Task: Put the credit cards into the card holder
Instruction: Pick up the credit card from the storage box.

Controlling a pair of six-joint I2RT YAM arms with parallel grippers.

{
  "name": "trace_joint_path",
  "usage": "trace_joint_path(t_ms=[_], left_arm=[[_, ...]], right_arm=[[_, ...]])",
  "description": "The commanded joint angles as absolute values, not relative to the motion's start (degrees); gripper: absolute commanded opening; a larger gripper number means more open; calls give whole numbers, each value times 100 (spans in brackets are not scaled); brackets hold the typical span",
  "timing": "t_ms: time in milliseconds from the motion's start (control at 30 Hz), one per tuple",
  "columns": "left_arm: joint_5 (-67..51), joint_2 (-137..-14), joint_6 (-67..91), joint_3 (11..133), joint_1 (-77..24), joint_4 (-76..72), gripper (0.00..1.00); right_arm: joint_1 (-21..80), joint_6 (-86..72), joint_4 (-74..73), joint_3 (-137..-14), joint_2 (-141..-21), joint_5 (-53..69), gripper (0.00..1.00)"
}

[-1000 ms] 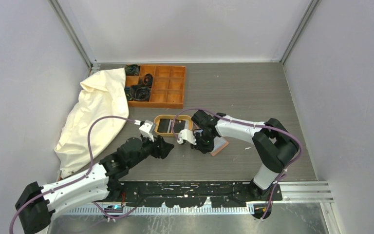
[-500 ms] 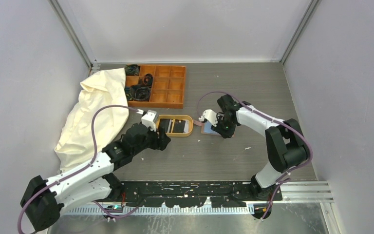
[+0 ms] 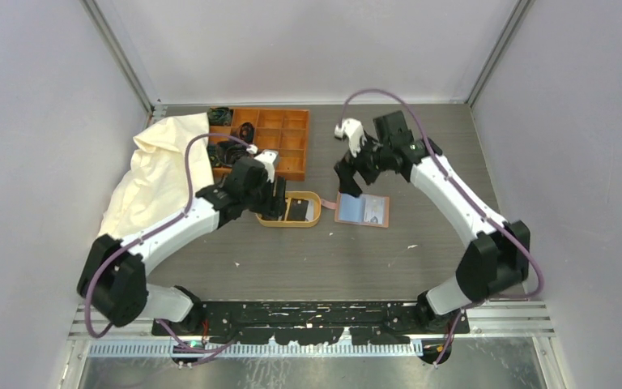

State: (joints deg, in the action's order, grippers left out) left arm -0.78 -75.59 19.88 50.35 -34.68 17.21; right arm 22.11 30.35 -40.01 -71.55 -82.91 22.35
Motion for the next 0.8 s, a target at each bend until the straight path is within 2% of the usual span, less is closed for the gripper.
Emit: trace_joint_path(t_ms=[0,133,333,500,700,733,767], left_arm=[[231,-8248,1795,5938,-3400,2513,62],[903,-8869,2045,6395,-3565,2926,59],[2463,-9846,2118,7032,-4245,3277,61],[2997,-10686,2038,7682,-4276,3804,61],[3108,-11039,1886,7881,-4273,3885,61],[3153,-11047,1862,7893,-4274,3906,59],[3159,-11027,1784,7885,-4271,3904,51]], right_arm=[[2157,1591,-4567,-8249,-9436,4491,99],[2047,1379,-4021,-7665,-9420,4398,99],[1599,1198,-3860,-7482,-9245,4615,99],[1453,1125,-3821,-7418,-9247,4776,100],[1420,1125,-3815,-7408,-9255,4832,99],[1419,1125,-3822,-7409,-9258,4848,99],[1409,1125,-3823,-7409,-9270,4865,99]])
